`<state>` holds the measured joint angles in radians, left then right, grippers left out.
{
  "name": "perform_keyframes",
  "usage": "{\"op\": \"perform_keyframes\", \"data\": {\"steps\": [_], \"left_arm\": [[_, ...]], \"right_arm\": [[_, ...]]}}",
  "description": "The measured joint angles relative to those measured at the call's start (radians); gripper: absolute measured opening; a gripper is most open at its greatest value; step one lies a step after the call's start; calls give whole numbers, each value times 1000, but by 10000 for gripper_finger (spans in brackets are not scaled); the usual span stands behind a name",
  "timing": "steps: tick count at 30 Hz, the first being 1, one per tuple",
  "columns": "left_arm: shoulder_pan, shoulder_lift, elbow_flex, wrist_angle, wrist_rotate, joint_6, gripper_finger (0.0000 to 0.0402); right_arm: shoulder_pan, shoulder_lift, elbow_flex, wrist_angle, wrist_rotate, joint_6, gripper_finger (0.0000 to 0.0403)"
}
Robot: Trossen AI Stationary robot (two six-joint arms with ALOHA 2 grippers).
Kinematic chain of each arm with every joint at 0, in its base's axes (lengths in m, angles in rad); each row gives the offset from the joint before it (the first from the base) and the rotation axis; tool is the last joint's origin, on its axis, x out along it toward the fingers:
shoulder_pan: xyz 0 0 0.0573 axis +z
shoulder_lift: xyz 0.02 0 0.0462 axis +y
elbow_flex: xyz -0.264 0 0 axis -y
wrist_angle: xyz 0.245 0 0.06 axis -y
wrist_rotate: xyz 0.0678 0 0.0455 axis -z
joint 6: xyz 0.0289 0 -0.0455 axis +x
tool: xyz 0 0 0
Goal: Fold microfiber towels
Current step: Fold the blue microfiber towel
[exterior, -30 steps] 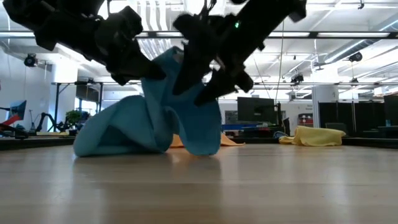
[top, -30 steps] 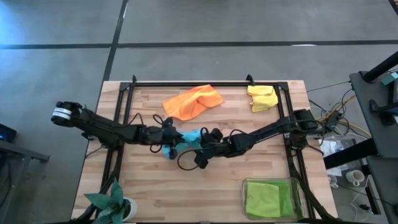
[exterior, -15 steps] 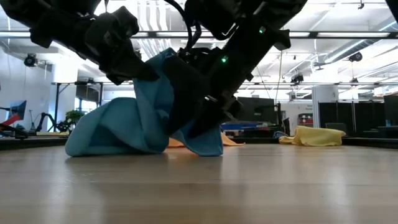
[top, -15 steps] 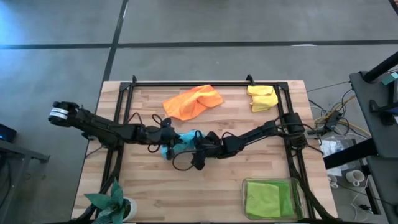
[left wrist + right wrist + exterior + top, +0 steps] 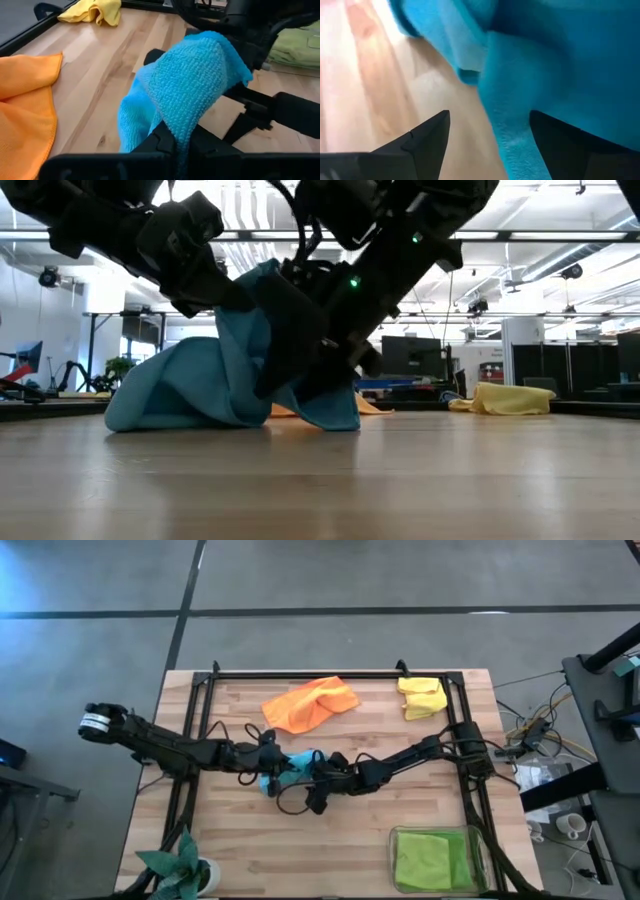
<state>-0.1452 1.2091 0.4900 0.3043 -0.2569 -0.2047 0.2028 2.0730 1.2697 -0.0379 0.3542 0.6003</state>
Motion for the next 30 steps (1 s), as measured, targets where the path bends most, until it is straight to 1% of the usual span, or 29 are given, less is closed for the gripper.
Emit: {"op": "perform_keyframes", "data": {"steps": [2, 4, 9, 13, 17, 21, 25, 27, 28, 30], "left_arm": [[-1, 0, 0, -1, 4, 0, 0], [-1, 0, 0, 0, 5, 0, 0], [-1, 0, -1, -1, 7, 0, 0], [-1, -1, -1, -10, 13, 0, 0], [-1, -2, -1, -17, 14, 0, 0], [-1, -2, -1, -31, 15, 0, 0], [-1, -2, -2, -35, 16, 0, 0], [-1, -2, -2, -34, 16, 0, 0], [-1, -2, -2, -31, 16, 0, 0], [-1, -2, -2, -26, 16, 0, 0]], "right_arm": [[0, 2, 0, 8, -20, -6, 272], [2, -5, 0, 7, -9, -1, 272], [22, -61, -4, 28, 95, -24, 273], [27, -57, -35, 28, 88, -10, 273], [34, -59, -77, 72, 89, 41, 270], [61, -109, -111, 20, 92, 92, 270], [94, -212, -146, -178, 98, 168, 271], [105, -247, -194, -237, 125, 211, 271], [106, -261, -223, -238, 138, 225, 271], [100, -275, -277, -175, 144, 251, 268]]}}
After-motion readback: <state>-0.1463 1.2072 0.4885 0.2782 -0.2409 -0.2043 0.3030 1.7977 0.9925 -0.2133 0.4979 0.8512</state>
